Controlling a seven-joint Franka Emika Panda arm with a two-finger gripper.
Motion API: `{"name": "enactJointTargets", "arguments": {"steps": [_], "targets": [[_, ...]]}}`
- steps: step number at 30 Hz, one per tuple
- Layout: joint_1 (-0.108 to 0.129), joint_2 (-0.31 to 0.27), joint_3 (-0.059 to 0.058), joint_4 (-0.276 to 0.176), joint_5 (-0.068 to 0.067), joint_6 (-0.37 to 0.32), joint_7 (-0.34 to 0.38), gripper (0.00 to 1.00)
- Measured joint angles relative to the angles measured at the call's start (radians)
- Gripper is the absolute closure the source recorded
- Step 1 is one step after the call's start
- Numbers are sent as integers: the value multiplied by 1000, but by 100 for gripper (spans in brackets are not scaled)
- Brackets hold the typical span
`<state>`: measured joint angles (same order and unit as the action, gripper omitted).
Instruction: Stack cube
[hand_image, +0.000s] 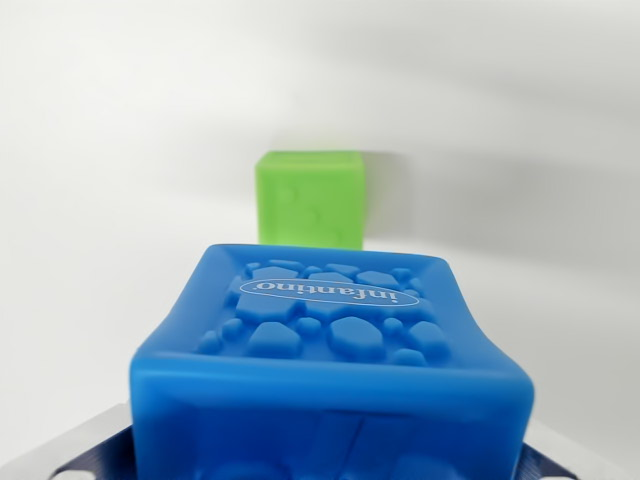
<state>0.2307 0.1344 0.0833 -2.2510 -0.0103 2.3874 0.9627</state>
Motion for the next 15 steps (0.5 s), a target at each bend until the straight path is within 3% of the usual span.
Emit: {"name": "enactJointTargets", "arguments": {"steps": [7,15], "targets": [[12,2,3,6,-1,-5,-3,100],[12,61,2,-5,-8,58,-2,100]]}}
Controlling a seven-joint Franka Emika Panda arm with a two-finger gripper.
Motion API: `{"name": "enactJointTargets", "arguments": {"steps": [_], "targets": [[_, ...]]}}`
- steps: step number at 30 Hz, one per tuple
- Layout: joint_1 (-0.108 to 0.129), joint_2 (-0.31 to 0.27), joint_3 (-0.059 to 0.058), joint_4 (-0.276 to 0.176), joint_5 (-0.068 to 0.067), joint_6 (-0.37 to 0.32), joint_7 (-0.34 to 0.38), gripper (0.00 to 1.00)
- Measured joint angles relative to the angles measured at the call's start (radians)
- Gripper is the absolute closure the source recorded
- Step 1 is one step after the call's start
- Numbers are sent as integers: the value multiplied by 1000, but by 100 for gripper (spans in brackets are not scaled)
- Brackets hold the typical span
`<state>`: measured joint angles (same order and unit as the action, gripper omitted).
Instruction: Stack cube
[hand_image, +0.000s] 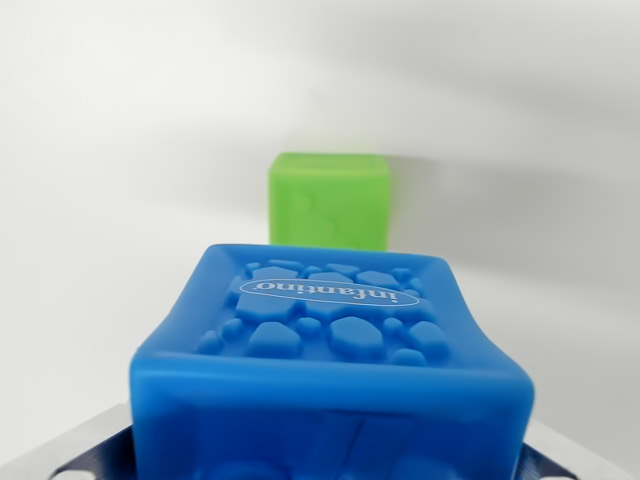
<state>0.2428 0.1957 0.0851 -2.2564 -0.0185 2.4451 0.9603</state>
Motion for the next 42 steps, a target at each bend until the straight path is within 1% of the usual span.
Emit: {"name": "enactJointTargets", "arguments": {"steps": [20,30,42], "targets": [[2,112,-4,-12,-18,125,11,100],[4,157,-9,-11,-25,169,16,100],[8,200,-14,-8,-30,209,19,100]]}}
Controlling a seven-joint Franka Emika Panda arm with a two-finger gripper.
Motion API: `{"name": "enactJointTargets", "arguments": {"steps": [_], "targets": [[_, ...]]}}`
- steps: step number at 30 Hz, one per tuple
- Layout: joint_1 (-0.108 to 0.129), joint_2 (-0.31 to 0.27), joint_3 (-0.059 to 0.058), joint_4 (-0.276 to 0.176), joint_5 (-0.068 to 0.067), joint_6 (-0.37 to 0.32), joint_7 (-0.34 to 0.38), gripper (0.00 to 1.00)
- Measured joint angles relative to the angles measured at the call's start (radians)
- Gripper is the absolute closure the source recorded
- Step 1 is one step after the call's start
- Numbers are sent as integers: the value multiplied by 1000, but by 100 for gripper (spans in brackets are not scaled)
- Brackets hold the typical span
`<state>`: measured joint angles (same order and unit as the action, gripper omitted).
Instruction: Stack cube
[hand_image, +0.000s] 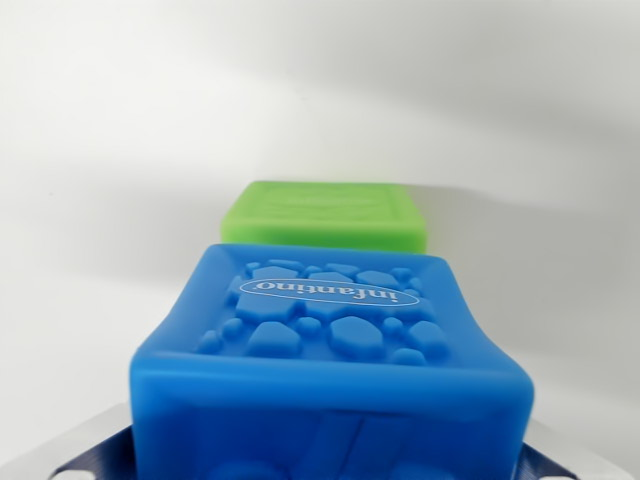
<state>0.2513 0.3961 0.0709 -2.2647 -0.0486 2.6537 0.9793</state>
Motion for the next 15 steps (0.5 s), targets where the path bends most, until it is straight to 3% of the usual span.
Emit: {"name": "enactJointTargets", "arguments": {"steps": [15], "targets": [[9,32,-9,5,-1,28,1,100]]}}
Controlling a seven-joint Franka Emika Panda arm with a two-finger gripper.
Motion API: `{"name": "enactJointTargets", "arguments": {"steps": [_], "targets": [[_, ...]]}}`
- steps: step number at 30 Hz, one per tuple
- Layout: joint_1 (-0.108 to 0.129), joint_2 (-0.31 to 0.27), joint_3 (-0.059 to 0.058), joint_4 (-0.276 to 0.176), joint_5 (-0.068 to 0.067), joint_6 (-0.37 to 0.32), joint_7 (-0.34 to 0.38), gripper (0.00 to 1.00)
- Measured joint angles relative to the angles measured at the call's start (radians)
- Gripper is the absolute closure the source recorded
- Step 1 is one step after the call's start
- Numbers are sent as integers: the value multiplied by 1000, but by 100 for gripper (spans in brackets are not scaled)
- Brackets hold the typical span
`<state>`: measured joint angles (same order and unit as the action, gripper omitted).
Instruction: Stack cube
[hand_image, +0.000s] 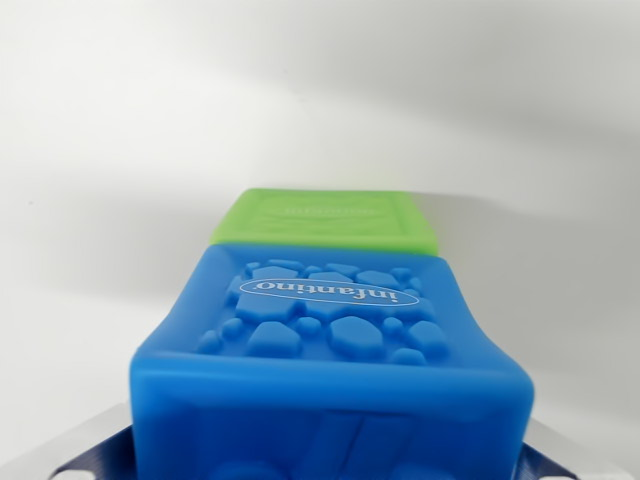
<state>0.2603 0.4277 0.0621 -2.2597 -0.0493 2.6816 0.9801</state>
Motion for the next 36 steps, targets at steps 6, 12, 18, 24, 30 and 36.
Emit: {"name": "enactJointTargets", "arguments": {"steps": [6,12,18,24,30,36], "targets": [[2,2,-2,1,0,2,0,0],[2,2,-2,1,0,2,0,0],[2,2,-2,1,0,2,0,0],[2,3,-2,2,0,2,0,0],[2,3,-2,2,0,2,0,0],[2,3,-2,2,0,2,0,0]]}}
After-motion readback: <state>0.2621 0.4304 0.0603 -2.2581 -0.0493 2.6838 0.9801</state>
